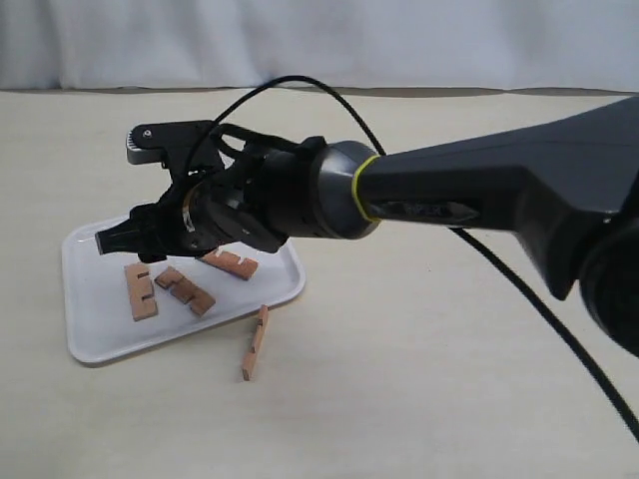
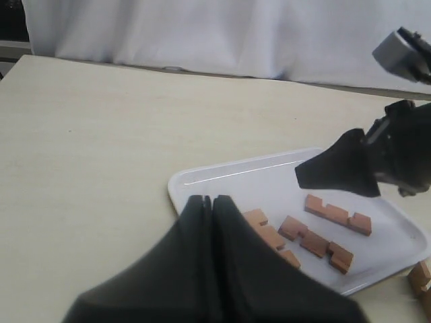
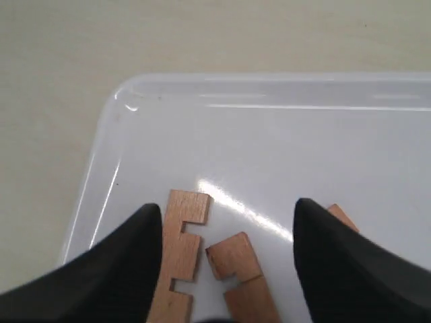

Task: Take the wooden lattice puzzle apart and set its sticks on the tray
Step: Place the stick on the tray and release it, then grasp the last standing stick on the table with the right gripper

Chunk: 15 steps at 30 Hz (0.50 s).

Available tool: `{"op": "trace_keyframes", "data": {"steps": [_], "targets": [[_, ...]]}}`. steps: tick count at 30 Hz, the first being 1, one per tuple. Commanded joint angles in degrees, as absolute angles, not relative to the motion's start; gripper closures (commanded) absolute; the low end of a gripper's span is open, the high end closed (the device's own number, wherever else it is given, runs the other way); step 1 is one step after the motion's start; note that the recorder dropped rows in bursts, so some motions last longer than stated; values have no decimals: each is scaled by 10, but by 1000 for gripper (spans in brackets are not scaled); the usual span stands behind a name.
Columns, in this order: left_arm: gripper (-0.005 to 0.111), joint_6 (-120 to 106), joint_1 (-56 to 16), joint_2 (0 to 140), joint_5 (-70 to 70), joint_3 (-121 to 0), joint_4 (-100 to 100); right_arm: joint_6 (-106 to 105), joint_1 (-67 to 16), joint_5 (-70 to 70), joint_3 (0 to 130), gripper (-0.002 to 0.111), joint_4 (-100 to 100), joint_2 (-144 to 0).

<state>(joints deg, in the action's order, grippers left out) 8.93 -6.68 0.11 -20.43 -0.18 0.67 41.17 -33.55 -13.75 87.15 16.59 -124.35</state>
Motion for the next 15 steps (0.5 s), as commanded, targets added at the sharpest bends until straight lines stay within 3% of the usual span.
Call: {"op": "trace_keyframes", "data": {"steps": [1, 8, 15], "targets": [[107, 91, -67, 0, -198, 0, 9, 395, -333, -213, 873, 52, 182, -1191], [107, 91, -67, 0, -198, 0, 9, 398, -333, -394, 873, 52, 206, -1161], [107, 91, -67, 0, -198, 0, 9, 407, -343, -487, 872, 52, 169, -1161]]}}
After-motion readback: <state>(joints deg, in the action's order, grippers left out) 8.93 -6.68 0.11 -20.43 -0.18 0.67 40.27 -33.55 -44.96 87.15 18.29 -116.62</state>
